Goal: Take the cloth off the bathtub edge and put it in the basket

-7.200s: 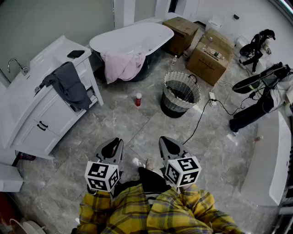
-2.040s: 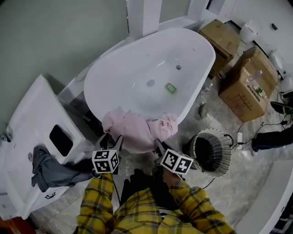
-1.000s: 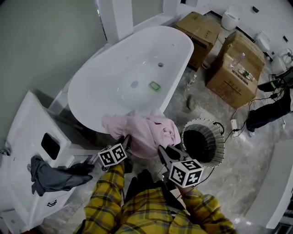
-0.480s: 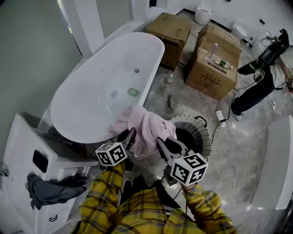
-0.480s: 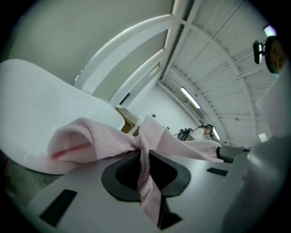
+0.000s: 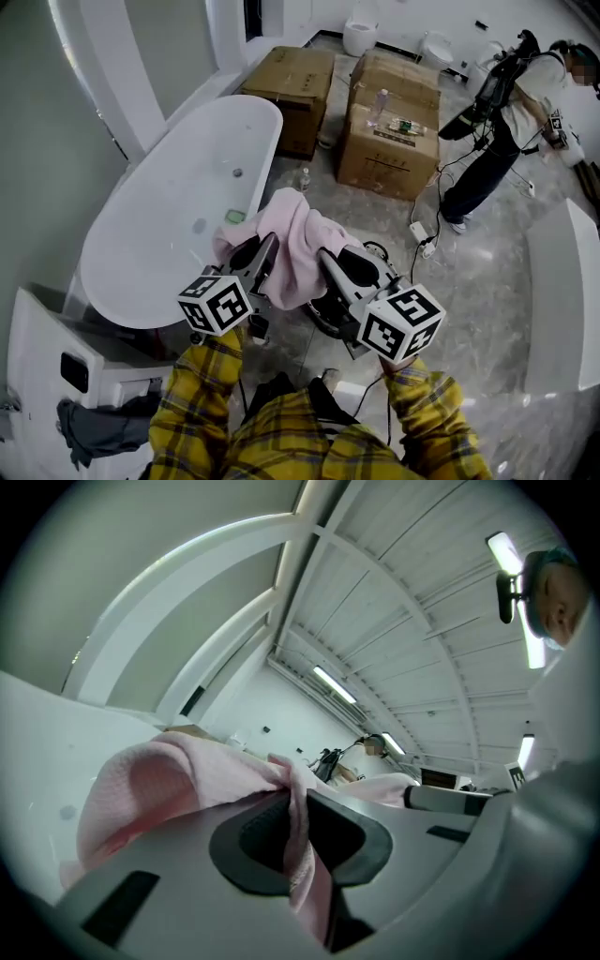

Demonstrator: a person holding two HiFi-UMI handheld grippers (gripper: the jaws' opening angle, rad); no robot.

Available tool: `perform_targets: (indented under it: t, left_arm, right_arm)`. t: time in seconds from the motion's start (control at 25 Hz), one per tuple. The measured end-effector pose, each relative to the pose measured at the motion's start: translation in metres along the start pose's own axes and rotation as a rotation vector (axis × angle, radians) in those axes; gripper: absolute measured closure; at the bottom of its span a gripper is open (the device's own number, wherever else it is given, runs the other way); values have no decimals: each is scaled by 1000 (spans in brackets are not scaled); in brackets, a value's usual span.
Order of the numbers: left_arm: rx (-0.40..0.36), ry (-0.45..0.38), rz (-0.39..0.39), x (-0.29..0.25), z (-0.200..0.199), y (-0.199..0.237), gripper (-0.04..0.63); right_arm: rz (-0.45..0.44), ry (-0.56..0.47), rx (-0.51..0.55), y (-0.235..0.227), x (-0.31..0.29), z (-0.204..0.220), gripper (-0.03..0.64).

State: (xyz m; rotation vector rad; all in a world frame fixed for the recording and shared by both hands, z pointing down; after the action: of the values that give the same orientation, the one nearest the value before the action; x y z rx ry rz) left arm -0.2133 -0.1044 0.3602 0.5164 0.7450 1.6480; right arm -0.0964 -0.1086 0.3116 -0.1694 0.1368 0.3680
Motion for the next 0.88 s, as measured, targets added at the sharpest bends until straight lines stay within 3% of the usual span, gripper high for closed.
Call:
perform_targets:
  t: [0.32, 0.6, 0.88]
  left_arm:
    - [-98, -8, 238, -51, -51, -108, 545]
    - [-142, -8, 413, -114, -73, -205, 545]
    - [-143, 18, 542, -118, -73, -232, 545]
  right_arm:
    - [108, -147, 81, -50, 44, -77, 543]
    - [231, -228, 138, -119, 108, -136, 543]
    - [355, -248, 176, -124, 141, -146, 543]
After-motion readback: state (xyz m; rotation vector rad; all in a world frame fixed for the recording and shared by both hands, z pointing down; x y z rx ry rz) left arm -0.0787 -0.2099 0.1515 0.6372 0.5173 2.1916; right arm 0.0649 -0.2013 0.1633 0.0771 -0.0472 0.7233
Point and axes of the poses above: the fingertips, and each gripper's own axes: x backward along the fingers, y to its left, z out of its underside, the point moved 1 cm from there along x, backward along the fingers, and after that the axes turned 12 degrees about x, right-handed, at the moved point
